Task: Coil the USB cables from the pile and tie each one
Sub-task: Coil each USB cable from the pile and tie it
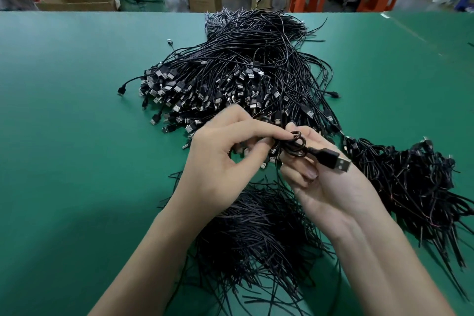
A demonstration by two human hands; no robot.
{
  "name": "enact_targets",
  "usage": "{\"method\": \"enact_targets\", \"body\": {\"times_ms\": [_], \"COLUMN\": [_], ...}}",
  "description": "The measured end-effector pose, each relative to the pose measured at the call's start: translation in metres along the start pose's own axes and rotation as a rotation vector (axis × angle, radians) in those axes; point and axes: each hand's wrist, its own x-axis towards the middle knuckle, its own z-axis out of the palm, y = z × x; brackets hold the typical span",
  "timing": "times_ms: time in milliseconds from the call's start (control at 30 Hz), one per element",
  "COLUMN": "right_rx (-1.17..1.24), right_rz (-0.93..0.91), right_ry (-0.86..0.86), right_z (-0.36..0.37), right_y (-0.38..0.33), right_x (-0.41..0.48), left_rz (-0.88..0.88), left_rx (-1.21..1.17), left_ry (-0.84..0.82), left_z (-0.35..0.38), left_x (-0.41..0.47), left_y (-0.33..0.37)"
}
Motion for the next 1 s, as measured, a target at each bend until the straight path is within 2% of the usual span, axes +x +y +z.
{"method": "enact_targets", "body": {"times_ms": [167,267,367,533,667,733,800,933,1000], "right_rx": [-0.291,-0.351,-0.361,-0.195,-0.041,-0.012,-0.083,-0.463,-0.521], "right_rz": [-0.095,-0.137,-0.124,-0.014,0.097,0.121,0.122,0.009,-0.001], "right_ry": [0.09,0.107,0.051,-0.013,-0.033,-0.036,-0.049,-0.1,-0.115], "right_z": [0.002,0.003,0.003,0.0,-0.003,-0.004,-0.006,-0.011,-0.013], "right_y": [-0.001,0.0,-0.003,-0.004,-0.002,-0.003,-0.006,-0.013,-0.015], "right_x": [-0.002,-0.001,-0.002,0.002,0.004,0.004,0.004,0.002,0.002], "left_rz": [-0.206,-0.302,-0.366,-0.161,0.141,0.226,0.235,0.148,0.123], "left_rx": [-0.258,-0.352,-0.447,-0.168,0.08,0.151,0.182,0.046,0.006], "left_ry": [-0.031,0.002,0.023,0.046,0.031,0.04,0.068,0.055,0.041], "left_z": [0.001,0.003,0.004,0.009,0.003,0.001,0.001,0.005,0.007], "left_x": [0.001,0.001,0.002,0.001,-0.001,0.0,0.001,-0.002,-0.003], "left_y": [0.004,0.001,-0.004,-0.003,-0.004,-0.006,-0.007,-0.006,-0.006]}}
